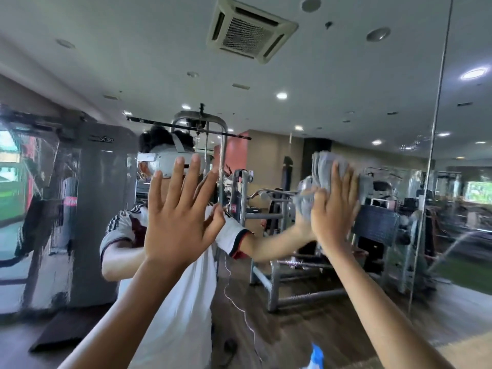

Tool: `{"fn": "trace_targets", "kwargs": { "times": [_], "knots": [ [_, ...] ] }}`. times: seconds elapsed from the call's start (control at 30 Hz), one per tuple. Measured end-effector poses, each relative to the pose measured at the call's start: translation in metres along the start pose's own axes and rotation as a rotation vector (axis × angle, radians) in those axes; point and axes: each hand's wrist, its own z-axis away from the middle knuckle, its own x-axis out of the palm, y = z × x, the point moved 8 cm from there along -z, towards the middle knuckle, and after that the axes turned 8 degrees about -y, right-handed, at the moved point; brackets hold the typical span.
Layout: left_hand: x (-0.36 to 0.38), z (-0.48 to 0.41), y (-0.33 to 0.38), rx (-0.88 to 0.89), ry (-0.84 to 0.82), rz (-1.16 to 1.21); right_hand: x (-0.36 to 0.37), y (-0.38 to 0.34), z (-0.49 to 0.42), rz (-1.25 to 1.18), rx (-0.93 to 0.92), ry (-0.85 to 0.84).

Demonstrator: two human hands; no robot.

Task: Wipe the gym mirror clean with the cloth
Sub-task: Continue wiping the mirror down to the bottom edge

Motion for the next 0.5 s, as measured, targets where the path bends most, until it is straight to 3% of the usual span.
{"fn": "trace_targets", "kwargs": {
  "times": [0.1, 0.2, 0.3, 0.37, 0.5],
  "knots": [
    [0.000, 0.002, -0.002, 0.010, -0.010, 0.029, -0.002, -0.042, -0.013, -0.043, 0.021, 0.024],
    [0.000, 0.007, -0.002, 0.014, -0.003, 0.044, 0.011, -0.070, 0.041, 0.009, -0.292, 0.008],
    [0.001, 0.022, -0.005, 0.022, -0.011, 0.048, 0.024, -0.042, 0.107, 0.098, -0.591, -0.086],
    [0.002, 0.029, -0.003, 0.028, -0.026, 0.051, 0.016, -0.005, 0.108, 0.113, -0.506, -0.073],
    [0.002, 0.029, 0.000, -0.007, -0.017, 0.058, 0.001, 0.011, 0.053, 0.056, -0.060, 0.040]
  ]
}}
